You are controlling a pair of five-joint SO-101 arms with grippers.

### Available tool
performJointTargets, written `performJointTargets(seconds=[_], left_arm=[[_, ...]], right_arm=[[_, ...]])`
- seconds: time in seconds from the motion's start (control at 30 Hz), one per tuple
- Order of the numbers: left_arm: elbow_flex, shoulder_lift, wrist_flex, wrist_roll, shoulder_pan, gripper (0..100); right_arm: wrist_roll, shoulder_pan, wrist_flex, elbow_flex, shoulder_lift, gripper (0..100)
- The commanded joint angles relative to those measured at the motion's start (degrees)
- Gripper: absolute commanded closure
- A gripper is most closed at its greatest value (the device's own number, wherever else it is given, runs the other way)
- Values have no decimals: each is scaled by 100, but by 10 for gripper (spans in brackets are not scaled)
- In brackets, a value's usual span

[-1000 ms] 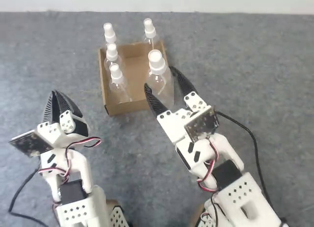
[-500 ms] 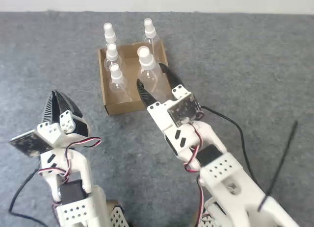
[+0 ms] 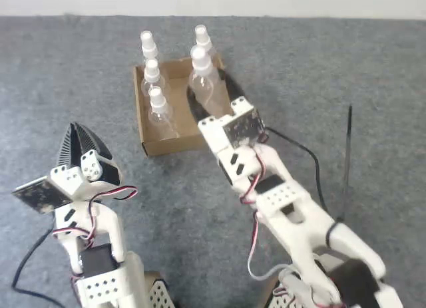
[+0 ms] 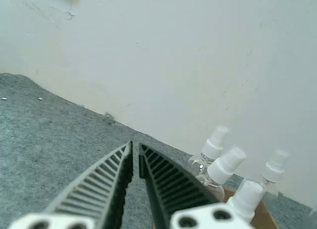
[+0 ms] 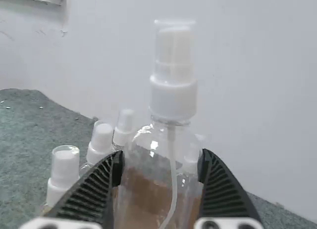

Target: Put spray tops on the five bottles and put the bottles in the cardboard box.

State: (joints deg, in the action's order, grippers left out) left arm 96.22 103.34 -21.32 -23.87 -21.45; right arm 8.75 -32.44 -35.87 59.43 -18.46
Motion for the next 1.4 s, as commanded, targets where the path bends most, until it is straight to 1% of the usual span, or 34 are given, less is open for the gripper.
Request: performJointTargets(seconds=[0.0,0.07,0.27,0.63,0.77,0.93,1.37], left_arm=[[-66,114,185,-44,-9,988],[-66,114,185,-44,-9,988],[-66,114,185,-44,-9,988],[-66,114,185,-44,9,988],[-75,114,185,-44,9,988],[-75,114,185,-44,9,988],[-84,114,185,-44,-9,988]], right_arm=[[-70,136,-242,-809,532,991],[-70,92,-418,-949,857,991],[-62,57,-1367,-1257,1947,991],[-62,119,-2290,-2057,3749,991],[-97,163,-2440,-2330,4251,990],[-607,303,-2440,-2646,4681,989],[-624,347,-2396,-2629,4796,988]])
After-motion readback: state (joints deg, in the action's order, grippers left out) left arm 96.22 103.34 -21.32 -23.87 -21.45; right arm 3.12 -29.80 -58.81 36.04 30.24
